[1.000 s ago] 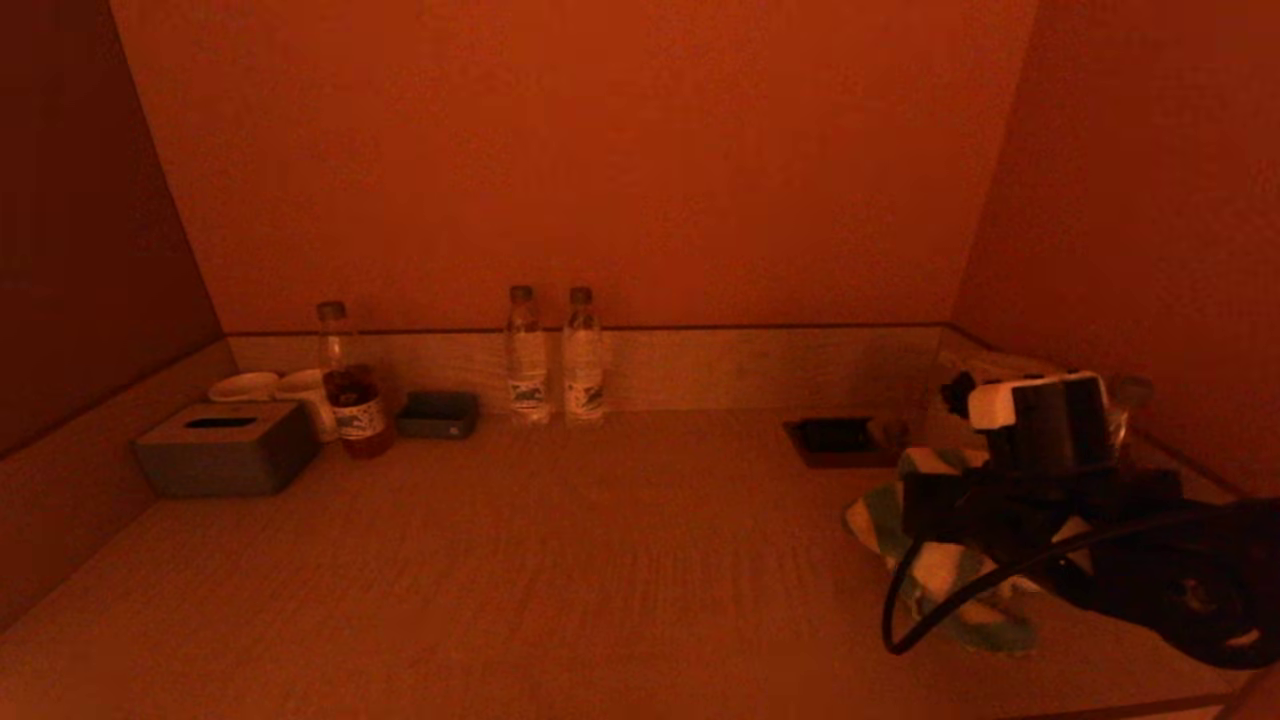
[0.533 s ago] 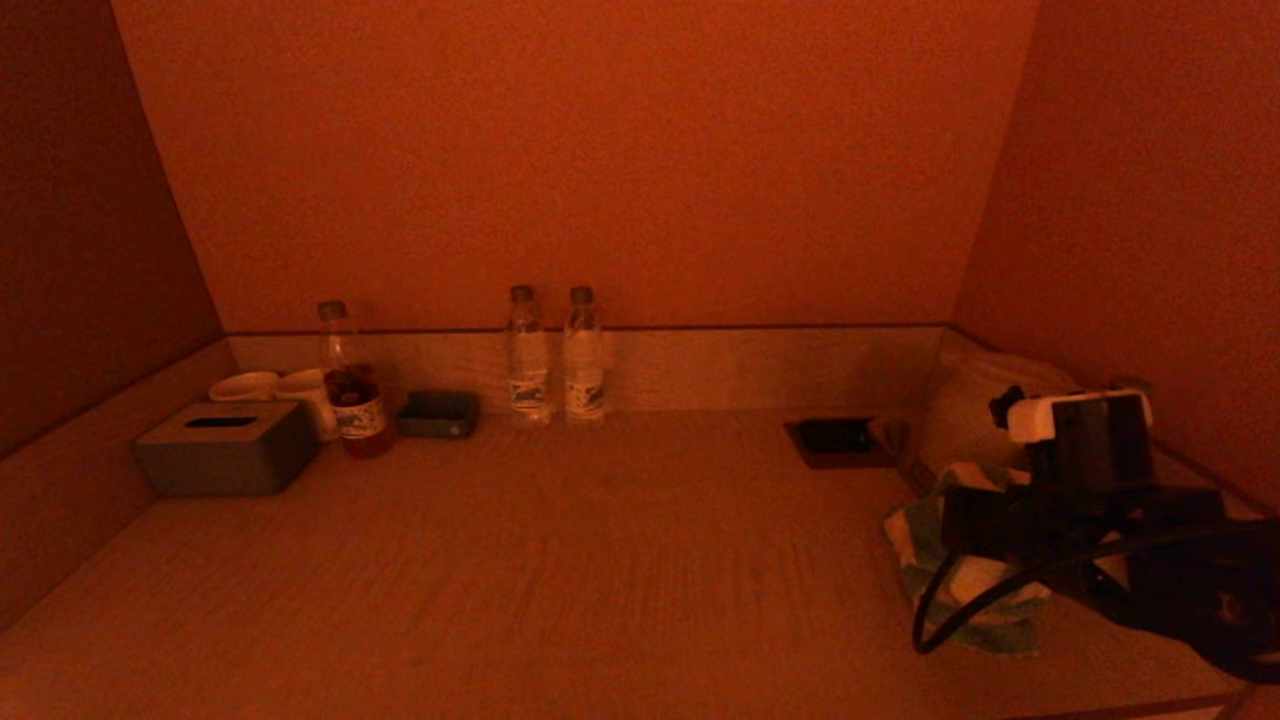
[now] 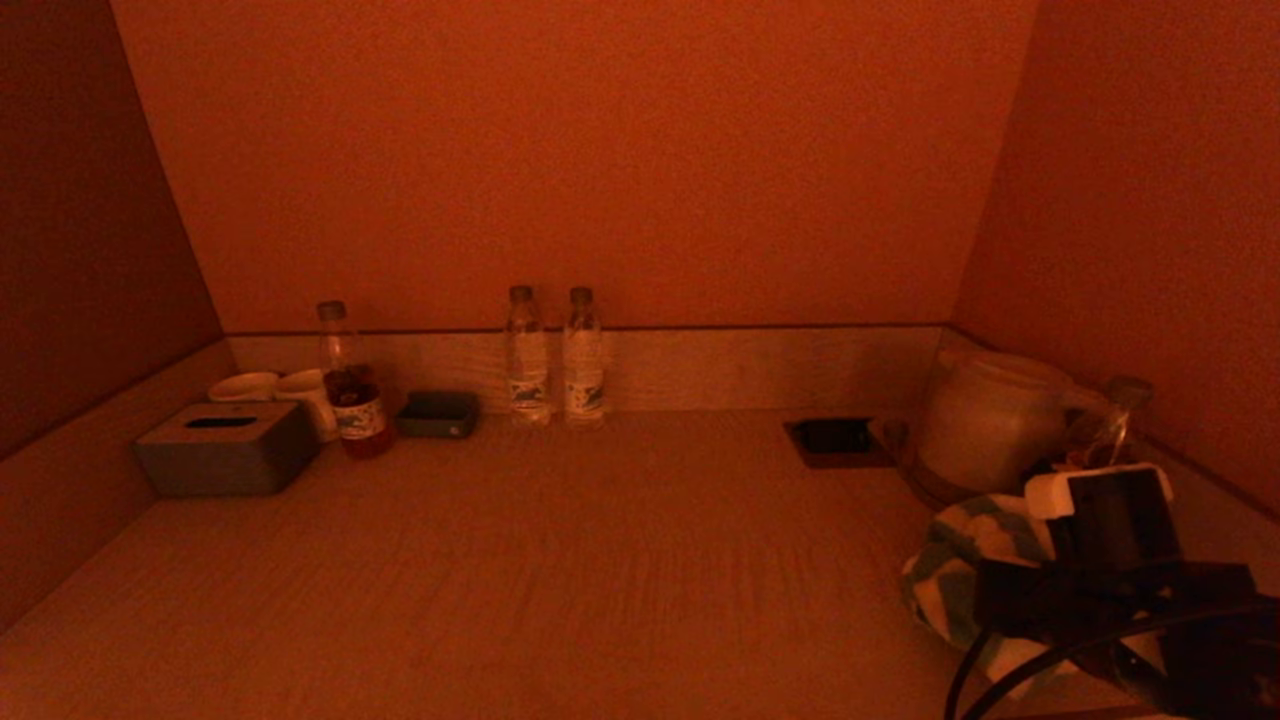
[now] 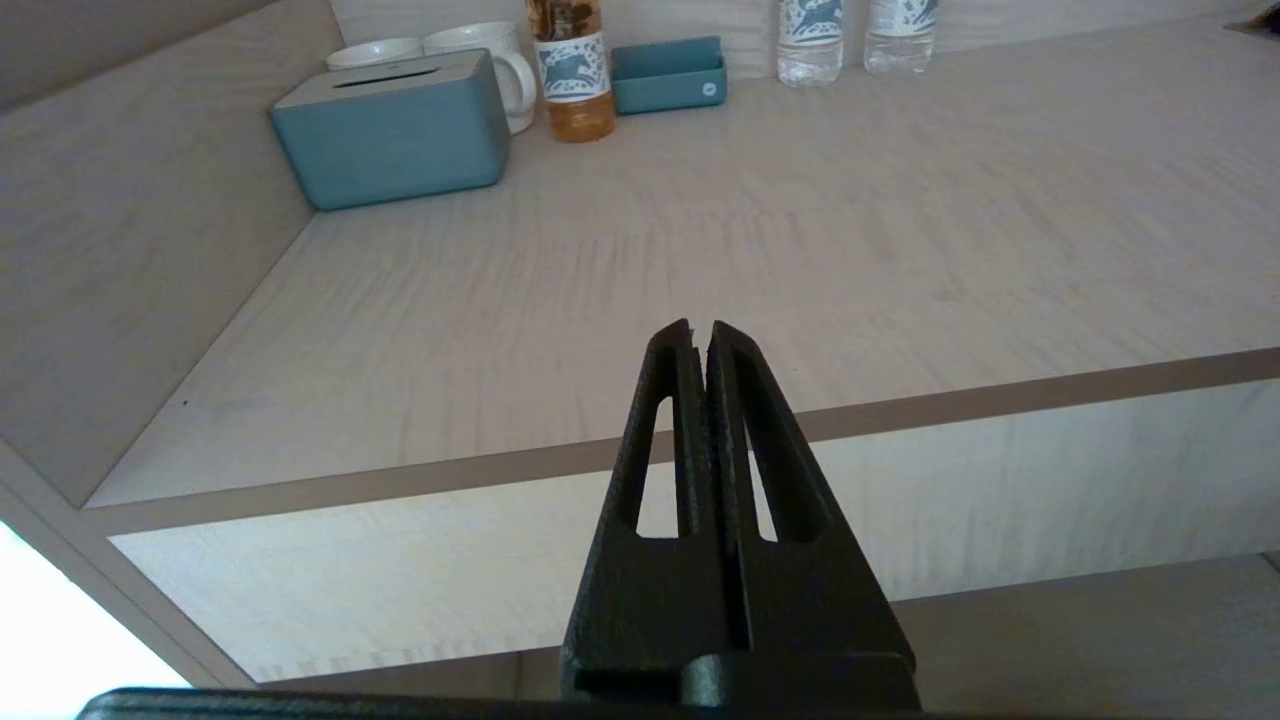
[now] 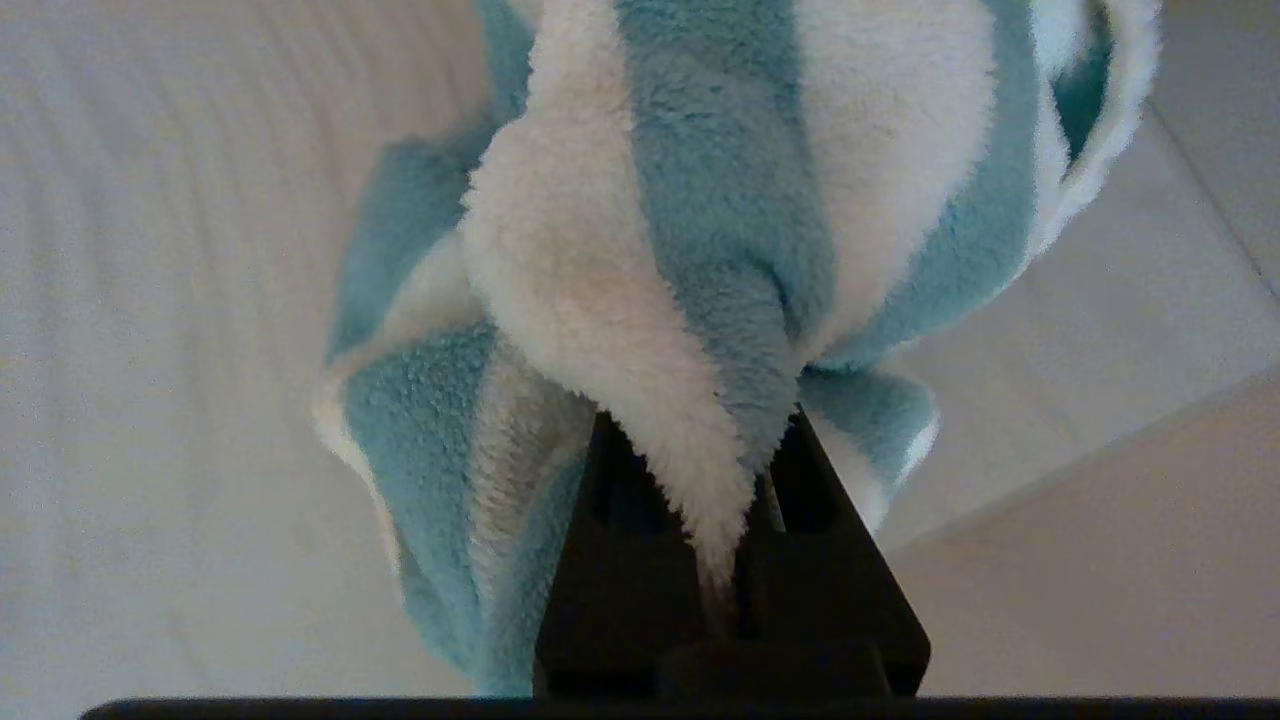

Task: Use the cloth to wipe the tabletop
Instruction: Place the tablecloth

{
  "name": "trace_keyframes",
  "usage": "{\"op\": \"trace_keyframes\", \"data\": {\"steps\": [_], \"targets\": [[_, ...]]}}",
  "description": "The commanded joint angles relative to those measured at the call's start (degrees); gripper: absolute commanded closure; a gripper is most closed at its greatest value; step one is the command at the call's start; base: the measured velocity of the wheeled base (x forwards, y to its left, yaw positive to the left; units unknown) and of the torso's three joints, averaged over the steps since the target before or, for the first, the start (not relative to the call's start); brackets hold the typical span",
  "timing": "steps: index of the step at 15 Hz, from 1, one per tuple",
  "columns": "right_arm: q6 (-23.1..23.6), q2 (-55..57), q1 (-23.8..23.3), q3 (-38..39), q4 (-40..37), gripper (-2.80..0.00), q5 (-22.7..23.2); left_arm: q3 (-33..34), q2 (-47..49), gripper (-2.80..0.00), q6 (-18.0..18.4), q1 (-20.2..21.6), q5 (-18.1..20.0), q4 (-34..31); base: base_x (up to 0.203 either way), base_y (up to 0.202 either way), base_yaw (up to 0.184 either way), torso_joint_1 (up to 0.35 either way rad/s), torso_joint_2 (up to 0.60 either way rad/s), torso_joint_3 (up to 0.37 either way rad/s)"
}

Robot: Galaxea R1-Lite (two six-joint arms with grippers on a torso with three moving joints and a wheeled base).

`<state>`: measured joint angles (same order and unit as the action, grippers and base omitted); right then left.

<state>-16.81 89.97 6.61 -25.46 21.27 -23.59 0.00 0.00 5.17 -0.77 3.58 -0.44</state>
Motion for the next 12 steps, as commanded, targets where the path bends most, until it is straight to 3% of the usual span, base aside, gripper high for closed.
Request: {"op": "trace_keyframes", "data": {"steps": [1,7,8,12], "targets": [[-0.3,0.4,-0.4,0.8,0.2,0.00,-0.1,0.0,0.0,0.00,0.0,0.0,0.0,0.0,0.000,0.000,0.000,0.000,0.00,0.000],[-0.3,2.7,-0.5,0.1,0.2,0.00,0.2,0.0,0.0,0.00,0.0,0.0,0.0,0.0,0.000,0.000,0.000,0.000,0.00,0.000],[-0.3,2.7,-0.5,0.1,0.2,-2.80,0.2,0.0,0.0,0.00,0.0,0.0,0.0,0.0,0.000,0.000,0.000,0.000,0.00,0.000],[-0.2,1.7,-0.5,0.1,0.2,-2.80,-0.1,0.0,0.0,0.00,0.0,0.1,0.0,0.0,0.000,0.000,0.000,0.000,0.00,0.000]]}}
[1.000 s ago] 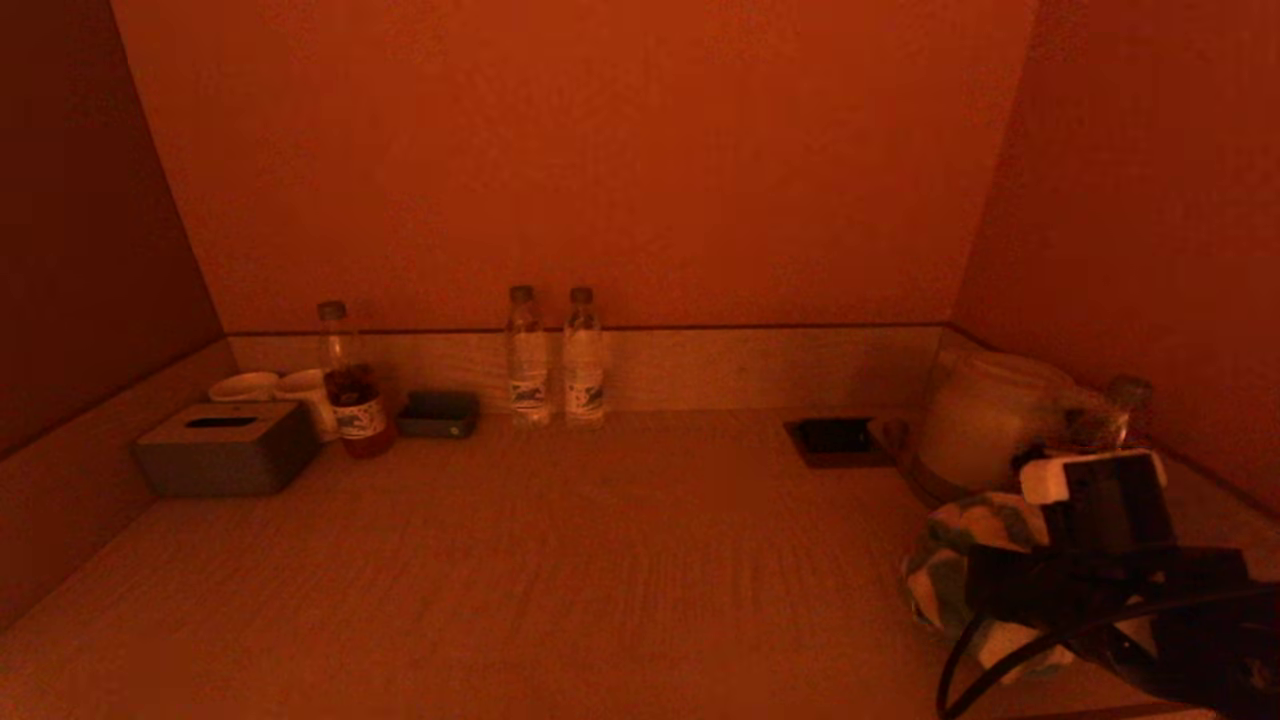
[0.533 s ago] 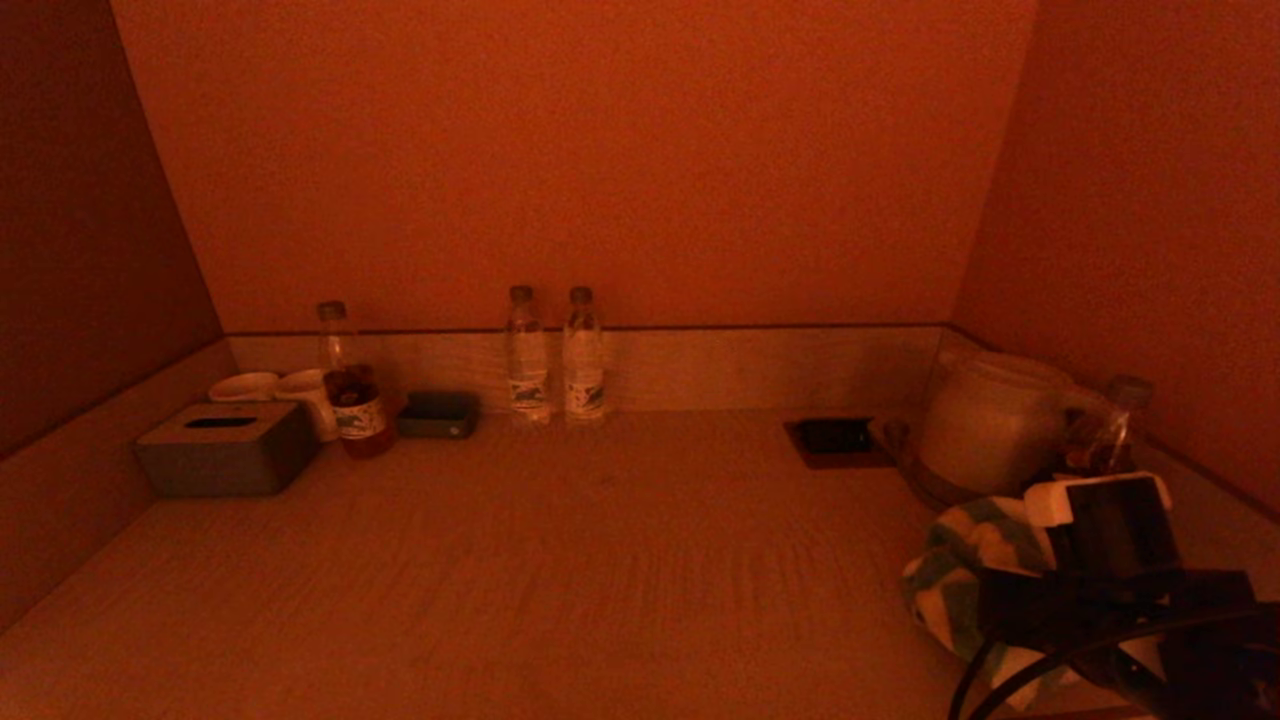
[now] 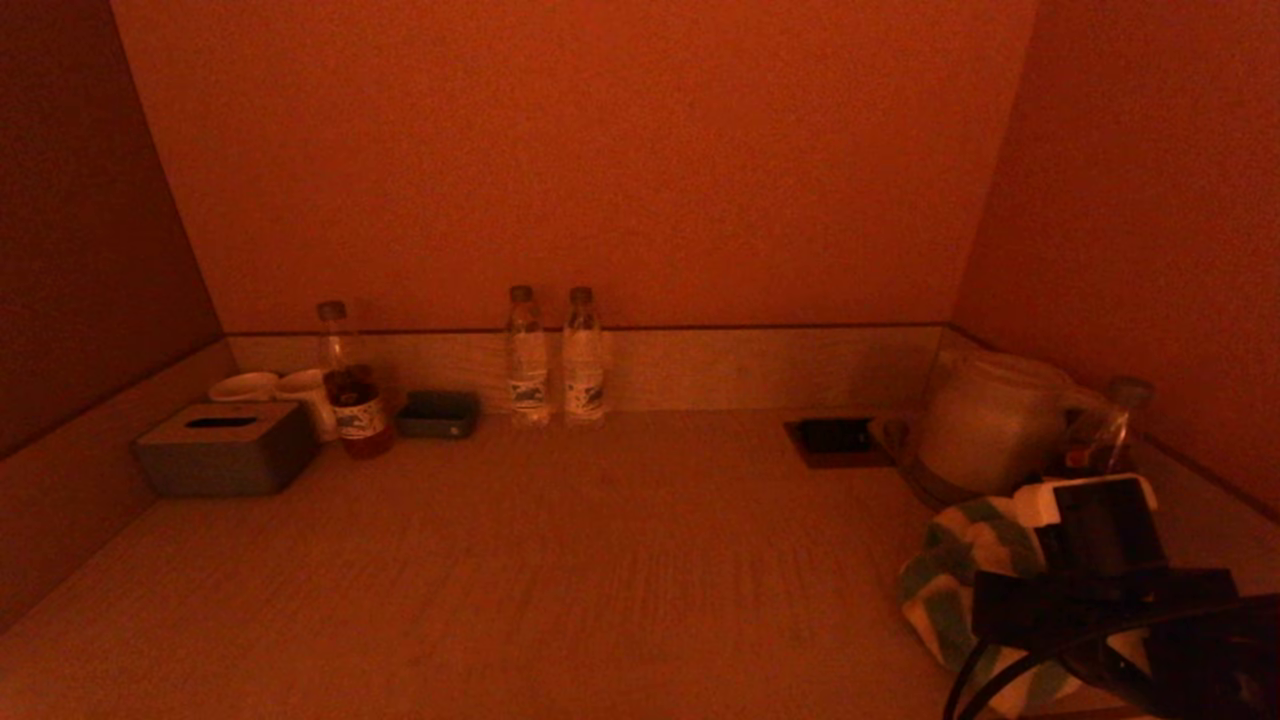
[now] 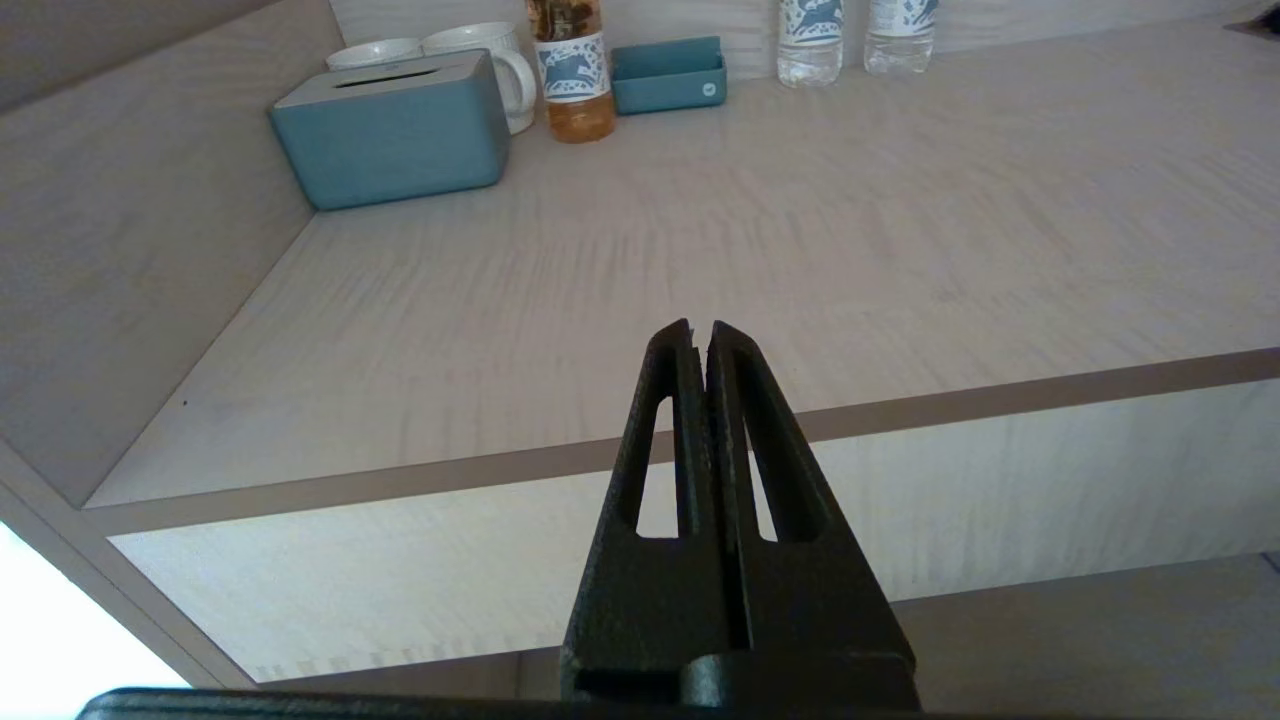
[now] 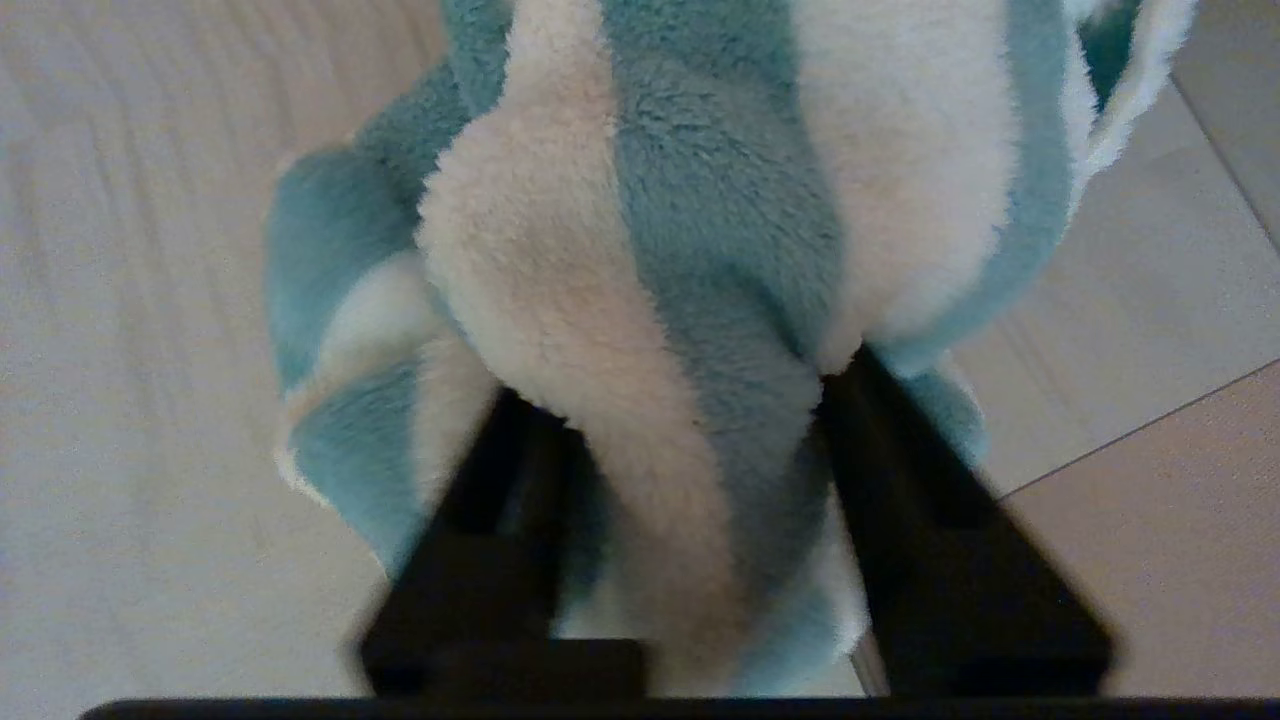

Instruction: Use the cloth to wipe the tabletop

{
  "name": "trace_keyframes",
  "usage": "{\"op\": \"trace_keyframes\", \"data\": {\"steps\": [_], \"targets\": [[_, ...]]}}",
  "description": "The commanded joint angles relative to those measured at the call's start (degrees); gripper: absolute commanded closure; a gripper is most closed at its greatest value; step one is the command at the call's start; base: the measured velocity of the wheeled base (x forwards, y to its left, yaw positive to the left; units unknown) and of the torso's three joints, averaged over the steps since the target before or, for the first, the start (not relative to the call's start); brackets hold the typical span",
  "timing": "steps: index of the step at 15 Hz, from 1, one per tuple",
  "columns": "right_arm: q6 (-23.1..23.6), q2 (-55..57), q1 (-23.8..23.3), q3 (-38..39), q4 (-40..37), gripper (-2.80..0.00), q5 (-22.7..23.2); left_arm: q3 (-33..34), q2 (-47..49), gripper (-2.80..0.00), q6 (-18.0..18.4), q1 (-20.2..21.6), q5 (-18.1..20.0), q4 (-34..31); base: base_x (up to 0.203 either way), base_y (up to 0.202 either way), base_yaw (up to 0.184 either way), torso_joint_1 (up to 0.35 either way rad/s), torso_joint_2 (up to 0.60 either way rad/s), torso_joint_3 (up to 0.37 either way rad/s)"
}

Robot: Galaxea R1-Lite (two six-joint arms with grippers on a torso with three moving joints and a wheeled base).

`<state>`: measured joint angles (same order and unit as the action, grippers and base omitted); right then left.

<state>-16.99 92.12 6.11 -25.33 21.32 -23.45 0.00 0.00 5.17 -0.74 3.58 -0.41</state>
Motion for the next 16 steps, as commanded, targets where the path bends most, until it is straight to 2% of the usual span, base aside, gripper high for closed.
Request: {"op": "trace_keyframes", "data": {"steps": [1,5,11,14,16], "targets": [[0.0,-1.0,0.0,0.0,0.1,-2.80,-0.3,0.0,0.0,0.00,0.0,0.0,0.0,0.0,0.000,0.000,0.000,0.000,0.00,0.000],[1.8,-8.4,0.3,-0.1,0.1,-2.80,-0.3,0.0,0.0,0.00,0.0,0.0,0.0,0.0,0.000,0.000,0.000,0.000,0.00,0.000],[8.4,-17.5,0.6,-0.3,-0.1,-2.80,0.0,0.0,0.0,0.00,0.0,0.0,0.0,0.0,0.000,0.000,0.000,0.000,0.00,0.000],[13.4,-25.8,1.3,0.1,-0.4,-2.80,0.5,0.0,0.0,0.00,0.0,0.0,0.0,0.0,0.000,0.000,0.000,0.000,0.00,0.000],[14.3,-26.4,1.6,0.2,-1.1,-2.80,0.5,0.0,0.0,0.00,0.0,0.0,0.0,0.0,0.000,0.000,0.000,0.000,0.00,0.000]]}}
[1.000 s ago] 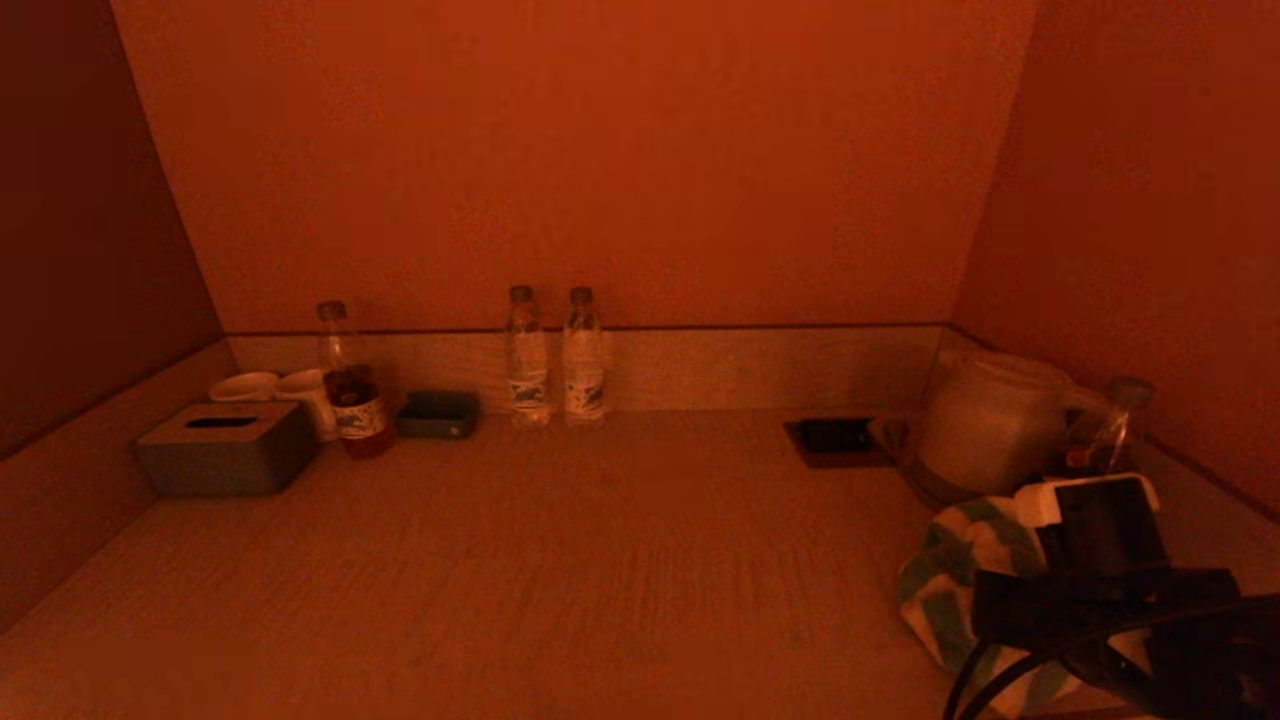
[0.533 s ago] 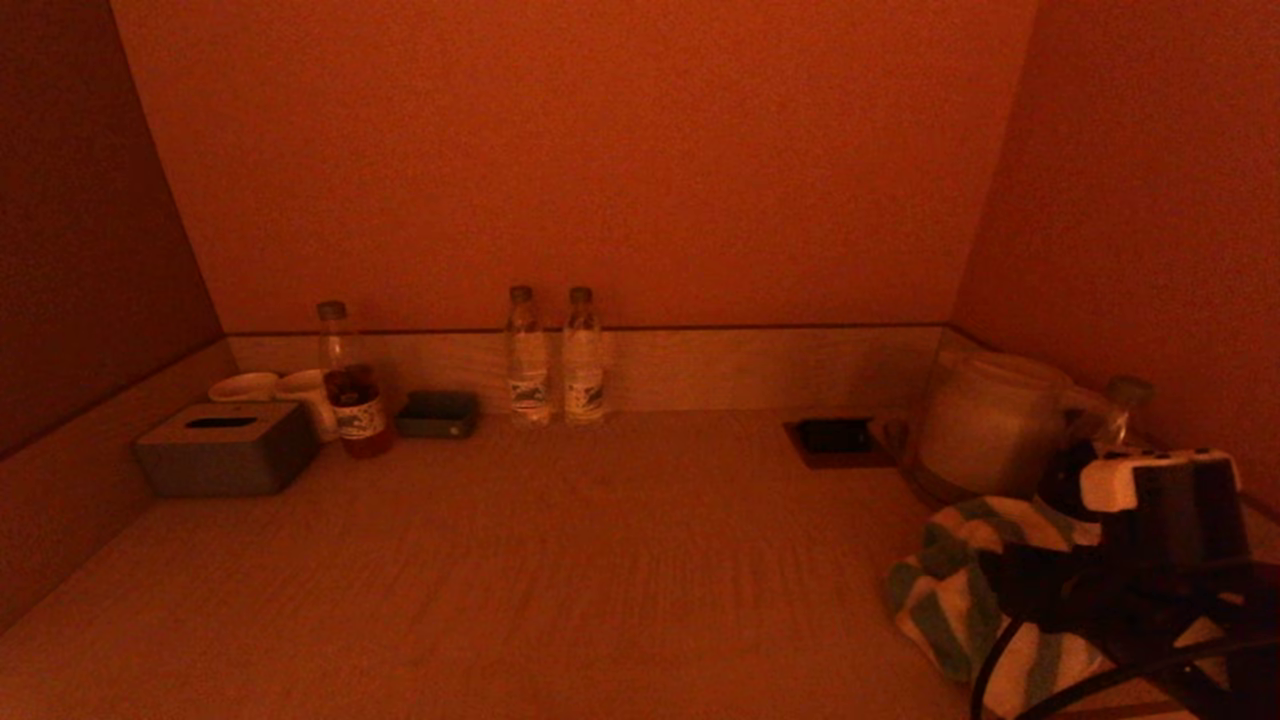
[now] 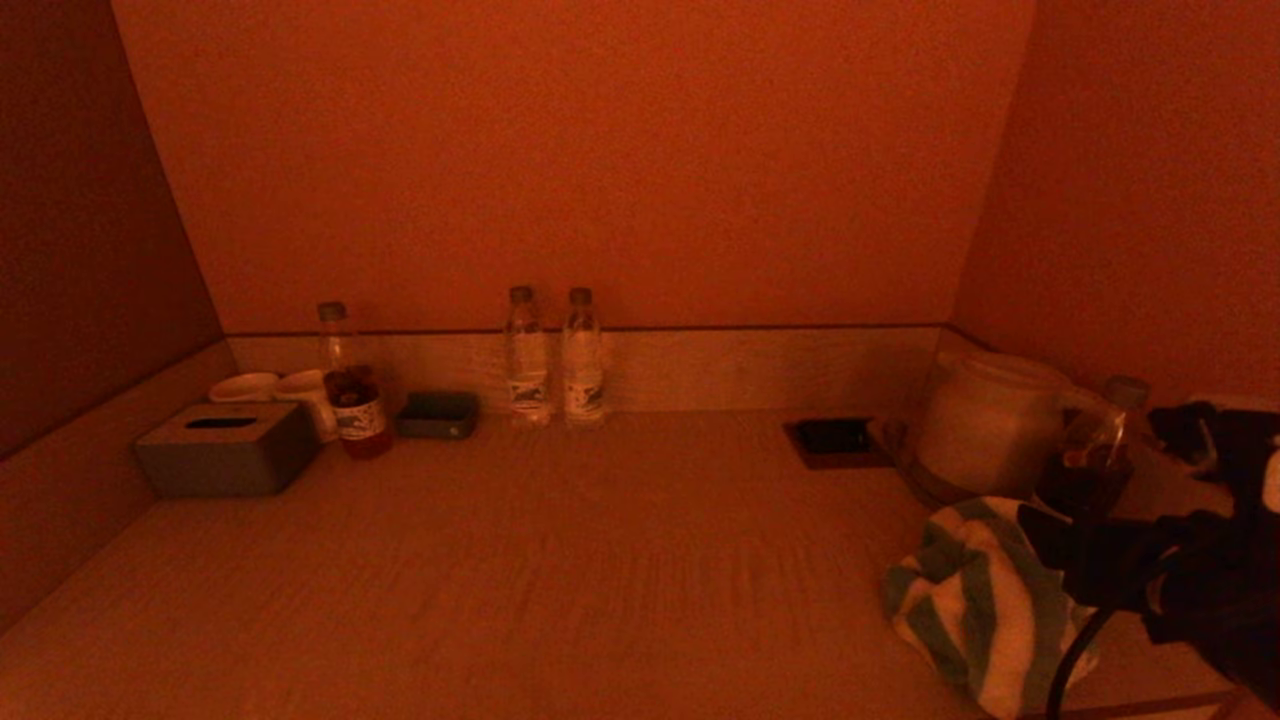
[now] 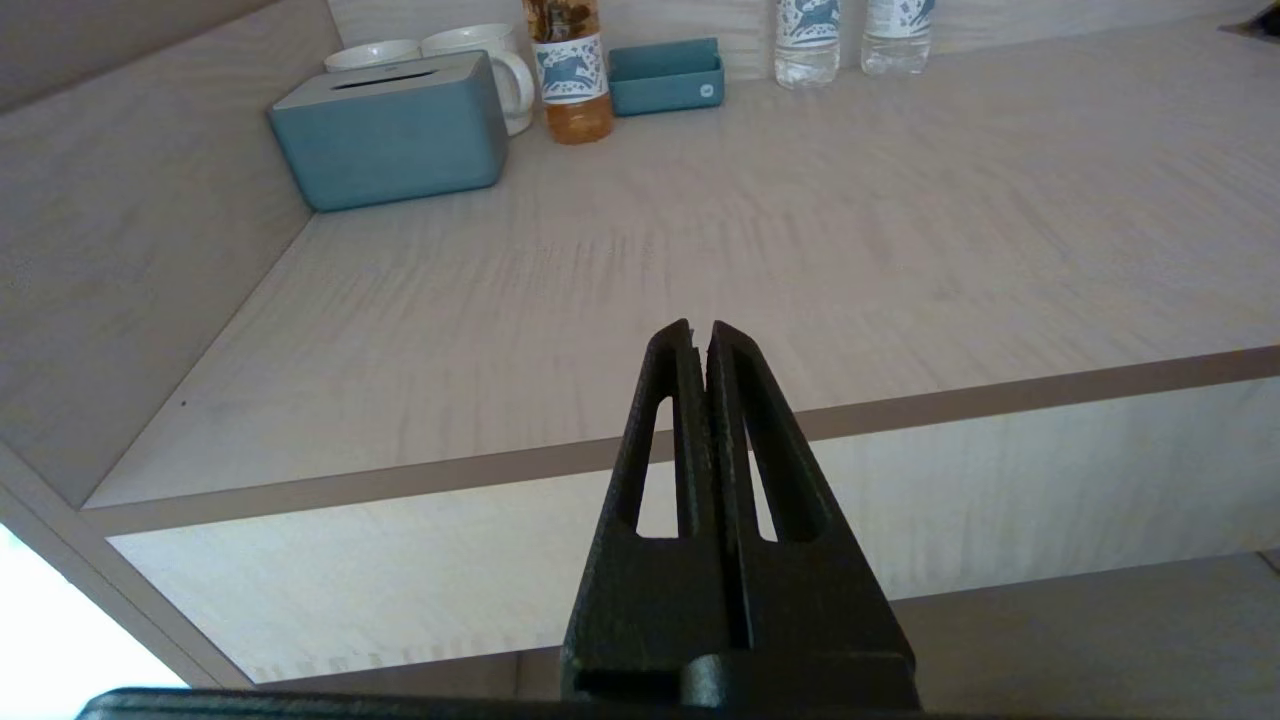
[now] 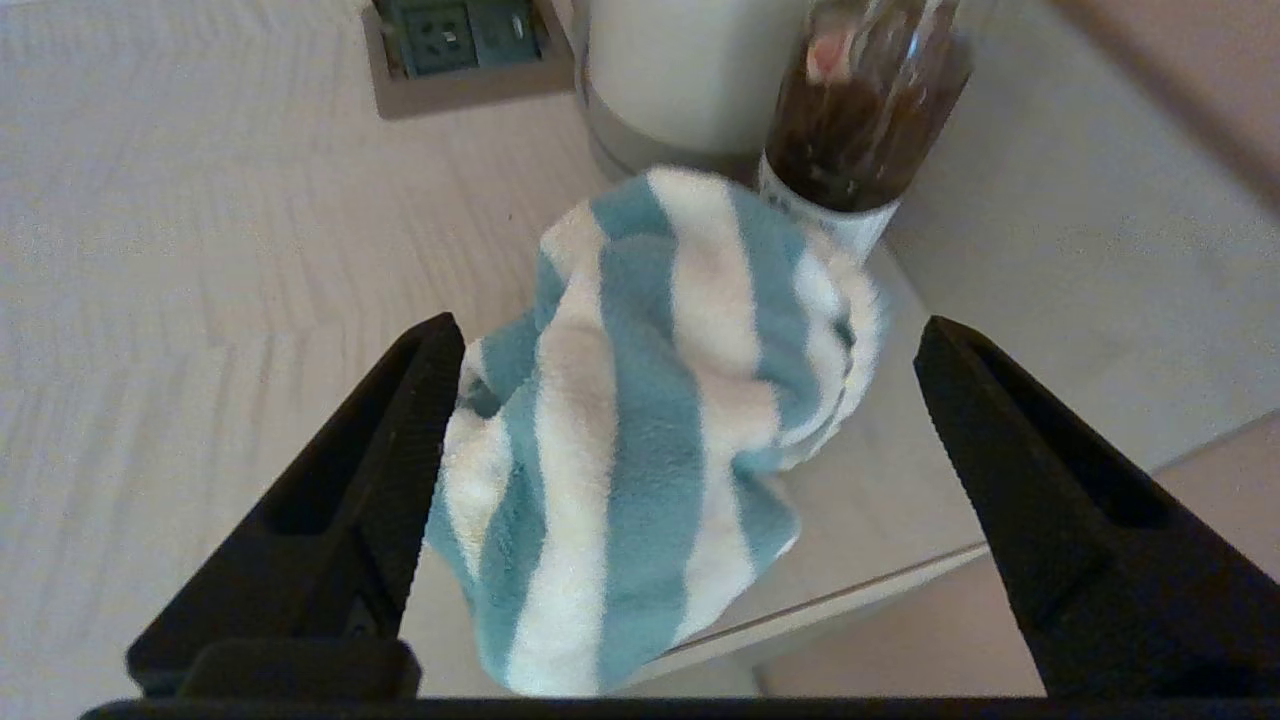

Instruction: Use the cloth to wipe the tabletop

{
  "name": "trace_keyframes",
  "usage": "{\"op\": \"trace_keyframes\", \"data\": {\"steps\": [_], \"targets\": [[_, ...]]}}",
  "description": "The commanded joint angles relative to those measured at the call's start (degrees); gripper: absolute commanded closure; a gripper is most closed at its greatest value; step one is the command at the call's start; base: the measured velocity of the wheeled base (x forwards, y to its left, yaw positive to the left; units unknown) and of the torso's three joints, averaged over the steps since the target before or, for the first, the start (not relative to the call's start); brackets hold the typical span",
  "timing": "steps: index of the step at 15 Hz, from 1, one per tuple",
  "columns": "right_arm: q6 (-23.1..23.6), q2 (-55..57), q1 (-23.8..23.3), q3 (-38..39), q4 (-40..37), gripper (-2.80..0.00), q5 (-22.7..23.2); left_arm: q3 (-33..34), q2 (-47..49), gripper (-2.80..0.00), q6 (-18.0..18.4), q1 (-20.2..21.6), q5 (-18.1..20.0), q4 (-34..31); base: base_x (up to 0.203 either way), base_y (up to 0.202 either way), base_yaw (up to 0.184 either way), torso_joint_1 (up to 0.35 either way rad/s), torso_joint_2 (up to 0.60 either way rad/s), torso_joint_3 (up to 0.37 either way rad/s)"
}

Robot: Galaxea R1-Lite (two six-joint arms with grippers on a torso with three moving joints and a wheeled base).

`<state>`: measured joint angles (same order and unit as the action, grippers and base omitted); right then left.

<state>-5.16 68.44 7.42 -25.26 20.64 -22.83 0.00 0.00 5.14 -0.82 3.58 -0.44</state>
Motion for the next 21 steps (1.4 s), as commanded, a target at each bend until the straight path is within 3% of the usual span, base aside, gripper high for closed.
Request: {"op": "trace_keyframes", "data": {"steps": [1,2,5,8,14,17,21], "targets": [[3.2,-5.2,1.0,0.2,-2.2,-2.80,-0.1,0.0,0.0,0.00,0.0,0.0,0.0,0.0,0.000,0.000,0.000,0.000,0.00,0.000],[3.8,-8.8,1.6,0.3,-4.0,0.00,-0.1,0.0,0.0,0.00,0.0,0.0,0.0,0.0,0.000,0.000,0.000,0.000,0.00,0.000],[6.5,-17.6,4.5,0.4,-11.4,0.00,0.3,0.0,0.0,0.00,0.0,0.0,0.0,0.0,0.000,0.000,0.000,0.000,0.00,0.000],[7.1,-18.4,4.6,0.1,-12.5,0.00,0.4,0.0,0.0,0.00,0.0,0.0,0.0,0.0,0.000,0.000,0.000,0.000,0.00,0.000],[9.6,-30.7,4.9,-1.3,-21.0,0.00,0.6,0.0,0.0,0.00,0.0,0.0,0.0,0.0,0.000,0.000,0.000,0.000,0.00,0.000],[9.6,-39.7,3.3,-2.0,-27.0,0.00,0.0,0.0,0.0,0.00,0.0,0.1,0.0,0.0,0.000,0.000,0.000,0.000,0.00,0.000],[10.1,-45.2,-2.6,-1.8,-29.6,0.00,0.1,0.0,0.0,0.00,0.0,0.0,0.0,0.0,0.000,0.000,0.000,0.000,0.00,0.000]]}}
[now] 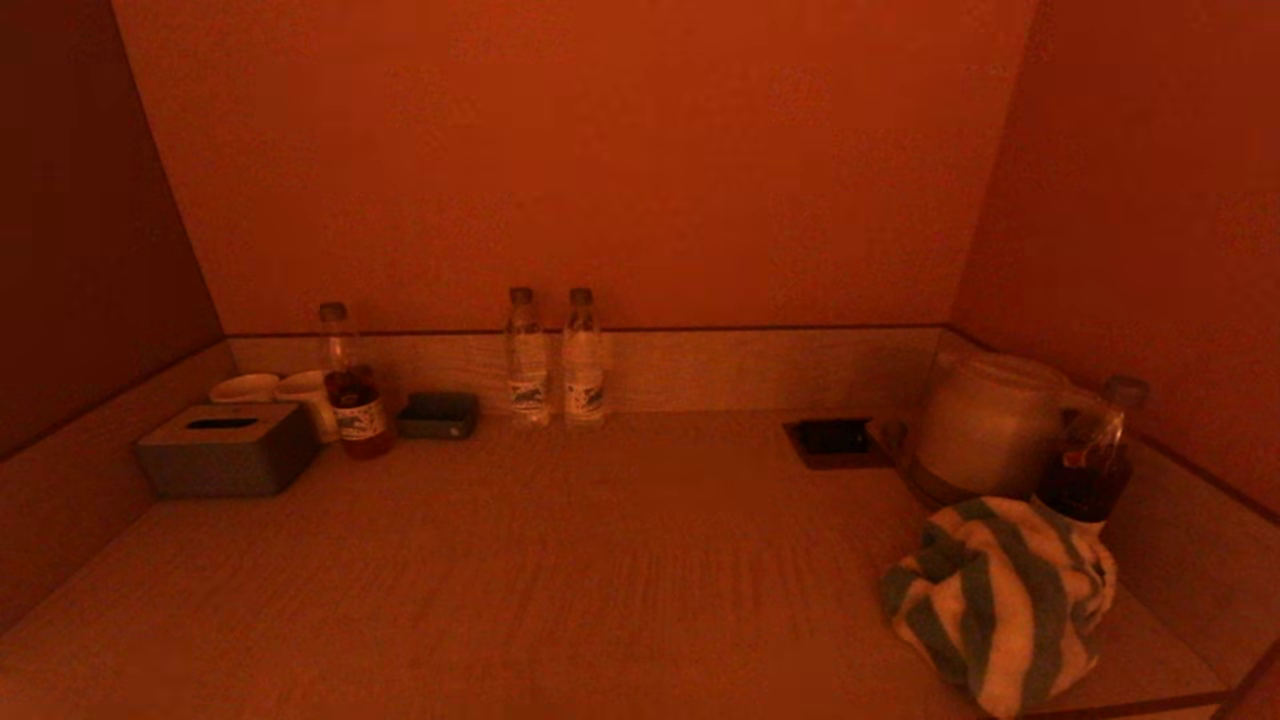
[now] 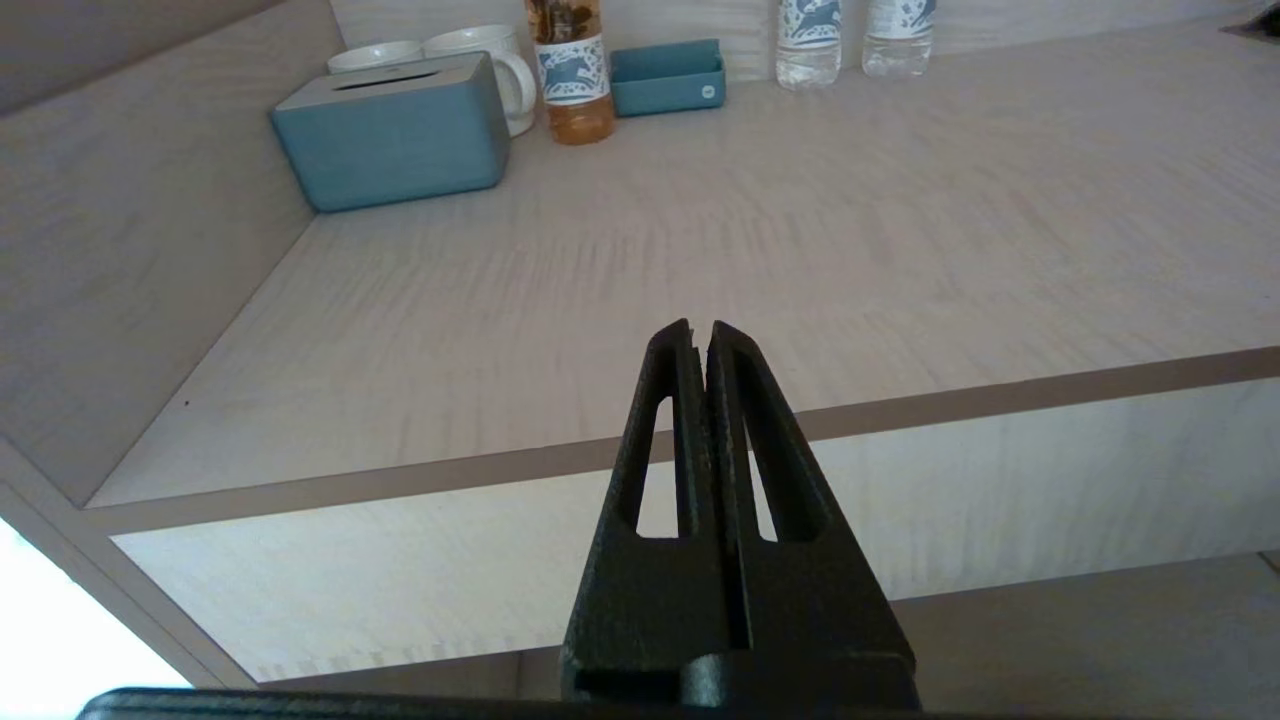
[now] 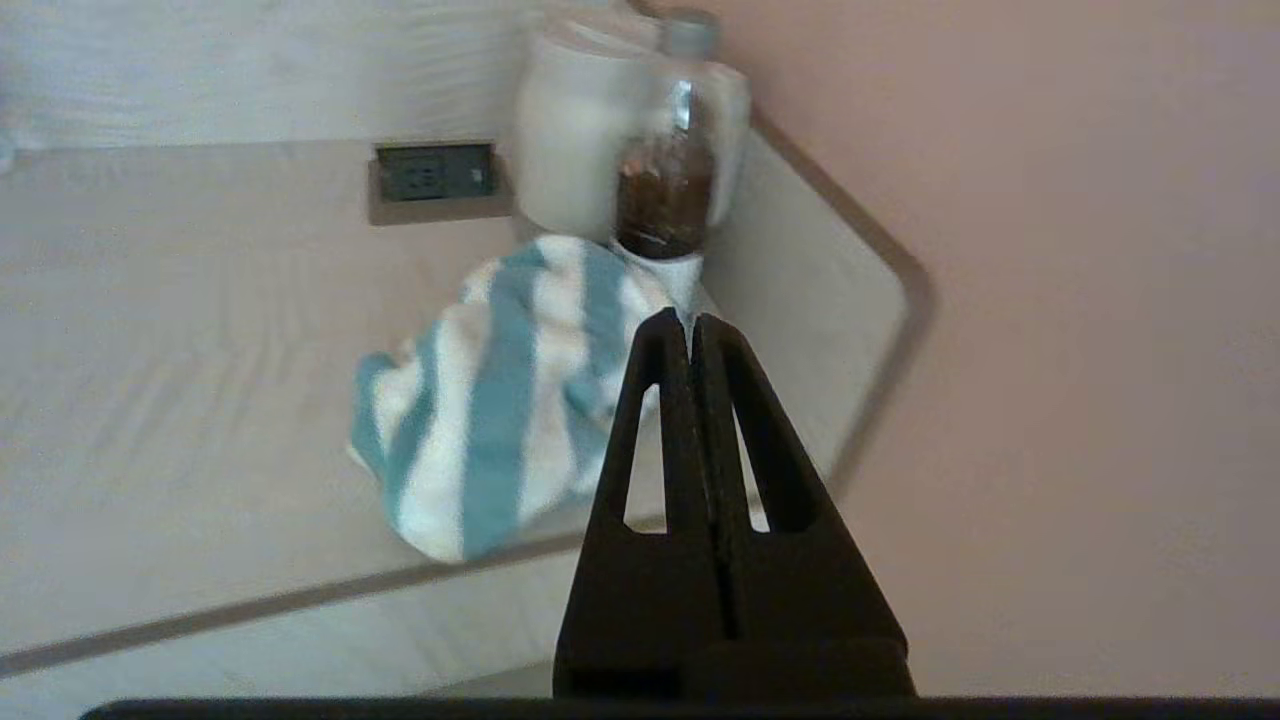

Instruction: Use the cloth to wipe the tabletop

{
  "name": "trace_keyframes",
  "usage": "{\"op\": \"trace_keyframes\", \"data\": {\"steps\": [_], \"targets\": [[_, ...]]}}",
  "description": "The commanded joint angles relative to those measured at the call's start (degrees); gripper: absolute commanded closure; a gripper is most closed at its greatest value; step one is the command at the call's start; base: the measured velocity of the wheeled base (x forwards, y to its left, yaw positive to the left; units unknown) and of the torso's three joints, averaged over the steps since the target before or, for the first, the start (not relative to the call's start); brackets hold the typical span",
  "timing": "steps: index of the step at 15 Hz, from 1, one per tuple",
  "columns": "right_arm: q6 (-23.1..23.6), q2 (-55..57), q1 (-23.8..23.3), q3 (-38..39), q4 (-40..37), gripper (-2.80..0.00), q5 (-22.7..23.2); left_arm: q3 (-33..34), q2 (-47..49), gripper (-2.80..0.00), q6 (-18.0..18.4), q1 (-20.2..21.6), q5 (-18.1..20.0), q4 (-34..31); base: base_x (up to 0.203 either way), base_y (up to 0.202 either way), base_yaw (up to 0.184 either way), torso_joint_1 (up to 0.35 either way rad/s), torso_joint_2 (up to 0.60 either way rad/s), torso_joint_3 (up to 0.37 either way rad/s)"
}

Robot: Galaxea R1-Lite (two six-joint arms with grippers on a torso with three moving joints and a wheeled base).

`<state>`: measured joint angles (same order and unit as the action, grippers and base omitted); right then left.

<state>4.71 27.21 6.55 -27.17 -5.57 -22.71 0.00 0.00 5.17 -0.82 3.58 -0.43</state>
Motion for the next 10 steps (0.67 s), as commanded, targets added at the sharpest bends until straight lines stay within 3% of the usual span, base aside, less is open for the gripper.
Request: {"op": "trace_keyframes", "data": {"steps": [1,3,10], "targets": [[0.4,-7.2,-3.2,0.5,-4.9,0.00,0.3,0.0,0.0,0.00,0.0,0.0,0.0,0.0,0.000,0.000,0.000,0.000,0.00,0.000],[0.4,-11.4,-6.6,2.0,-6.7,0.00,0.6,0.0,0.0,0.00,0.0,0.0,0.0,0.0,0.000,0.000,0.000,0.000,0.00,0.000],[-0.4,-16.6,-8.0,5.9,-6.4,0.00,1.9,0.0,0.0,0.00,0.0,0.0,0.0,0.0,0.000,0.000,0.000,0.000,0.00,0.000]]}}
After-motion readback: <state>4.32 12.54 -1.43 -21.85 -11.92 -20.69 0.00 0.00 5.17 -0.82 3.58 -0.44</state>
